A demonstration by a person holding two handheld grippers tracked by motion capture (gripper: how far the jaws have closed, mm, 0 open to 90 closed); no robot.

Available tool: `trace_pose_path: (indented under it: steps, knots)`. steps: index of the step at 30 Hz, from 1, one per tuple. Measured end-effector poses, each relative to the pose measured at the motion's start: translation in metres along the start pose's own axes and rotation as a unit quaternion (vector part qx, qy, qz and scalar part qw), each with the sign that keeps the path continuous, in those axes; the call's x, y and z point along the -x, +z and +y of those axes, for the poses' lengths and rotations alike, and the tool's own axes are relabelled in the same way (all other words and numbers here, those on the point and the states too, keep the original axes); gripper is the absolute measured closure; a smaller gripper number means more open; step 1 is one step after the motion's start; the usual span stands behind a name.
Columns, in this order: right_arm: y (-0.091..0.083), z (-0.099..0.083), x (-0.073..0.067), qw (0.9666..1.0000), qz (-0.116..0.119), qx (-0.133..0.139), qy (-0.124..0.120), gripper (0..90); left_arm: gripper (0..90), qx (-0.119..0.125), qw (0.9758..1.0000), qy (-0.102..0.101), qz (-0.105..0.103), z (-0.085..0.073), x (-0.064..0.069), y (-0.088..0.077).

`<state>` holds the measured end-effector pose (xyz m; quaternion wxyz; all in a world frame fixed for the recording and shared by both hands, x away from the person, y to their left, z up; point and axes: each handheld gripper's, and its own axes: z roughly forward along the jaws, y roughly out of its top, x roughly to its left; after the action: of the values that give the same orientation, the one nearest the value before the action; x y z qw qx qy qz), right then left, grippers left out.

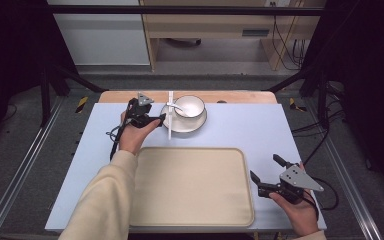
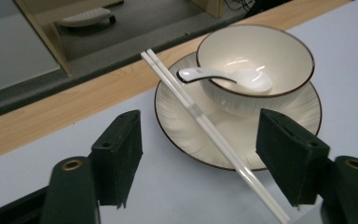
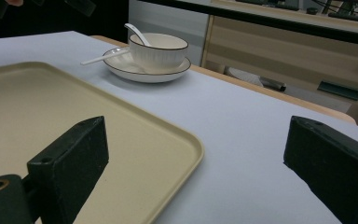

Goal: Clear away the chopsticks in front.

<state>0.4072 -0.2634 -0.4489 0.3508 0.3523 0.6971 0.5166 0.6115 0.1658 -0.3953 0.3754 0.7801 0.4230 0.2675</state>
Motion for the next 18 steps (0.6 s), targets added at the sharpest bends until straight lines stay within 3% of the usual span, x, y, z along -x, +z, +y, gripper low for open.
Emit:
trace_pose_path:
  steps: [4, 6, 11, 18]
  knots:
    - [0.0, 0.0, 0.0, 1.0, 0.001, -0.002, 0.0, 6.5, 43.4, -0.006, 0.9998, -0.016, -0.007, -0.005, 0.002, 0.011]
    - [0.0, 0.0, 0.0, 1.0, 0.001, -0.003, 0.0, 6.6, 46.8, -0.014, 0.9997, -0.021, 0.002, -0.007, 0.005, 0.021]
    - [0.001, -0.001, 0.0, 1.0, 0.003, -0.006, -0.001, 6.6, 51.4, -0.009, 0.9992, -0.04, 0.001, -0.009, 0.01, 0.035]
    - [0.001, -0.001, 0.001, 1.0, 0.004, -0.006, 0.0, 6.7, 54.9, -0.01, 0.9991, -0.04, 0.011, -0.011, 0.016, 0.047]
